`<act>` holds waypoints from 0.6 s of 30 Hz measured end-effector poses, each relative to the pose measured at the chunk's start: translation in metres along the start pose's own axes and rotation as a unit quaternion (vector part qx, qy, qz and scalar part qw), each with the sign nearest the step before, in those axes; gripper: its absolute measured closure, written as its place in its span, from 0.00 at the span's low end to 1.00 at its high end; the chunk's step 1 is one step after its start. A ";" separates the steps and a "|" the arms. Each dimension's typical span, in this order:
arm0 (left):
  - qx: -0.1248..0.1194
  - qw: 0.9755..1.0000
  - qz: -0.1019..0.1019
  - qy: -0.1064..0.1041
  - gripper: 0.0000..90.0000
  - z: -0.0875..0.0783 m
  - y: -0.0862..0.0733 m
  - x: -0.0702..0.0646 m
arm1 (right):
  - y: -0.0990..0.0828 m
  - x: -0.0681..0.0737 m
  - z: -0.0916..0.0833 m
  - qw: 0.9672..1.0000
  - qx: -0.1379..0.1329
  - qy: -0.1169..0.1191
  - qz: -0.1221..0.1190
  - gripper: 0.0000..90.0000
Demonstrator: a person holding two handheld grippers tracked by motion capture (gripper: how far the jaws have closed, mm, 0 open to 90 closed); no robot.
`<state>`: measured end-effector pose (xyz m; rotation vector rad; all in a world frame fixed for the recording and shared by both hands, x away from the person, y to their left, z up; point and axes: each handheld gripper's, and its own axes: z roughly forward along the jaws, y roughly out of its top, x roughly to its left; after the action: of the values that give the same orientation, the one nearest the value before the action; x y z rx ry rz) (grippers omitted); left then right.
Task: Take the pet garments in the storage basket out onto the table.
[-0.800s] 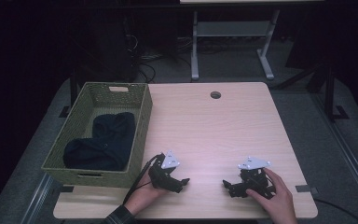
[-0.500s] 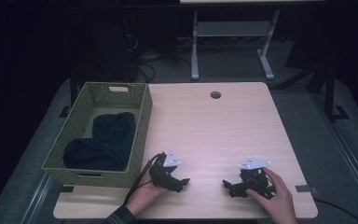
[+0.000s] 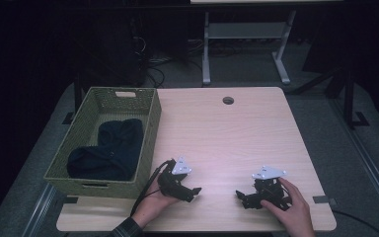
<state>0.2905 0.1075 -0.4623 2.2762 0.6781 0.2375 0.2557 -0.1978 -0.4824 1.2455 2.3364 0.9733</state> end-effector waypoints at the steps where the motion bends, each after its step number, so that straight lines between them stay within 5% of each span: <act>1: 0.000 1.000 0.001 0.000 0.15 -0.001 0.000 0.001 | 0.000 0.000 0.000 1.000 0.000 0.000 0.000 0.00; 18: -0.012 1.000 -0.007 -0.009 0.16 -0.011 0.008 0.004 | 0.000 0.000 0.000 1.000 0.000 0.001 0.000 0.00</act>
<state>0.2931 0.1118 -0.4485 2.2478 0.6788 0.2174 0.2558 -0.1978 -0.4825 1.2451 2.3375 0.9748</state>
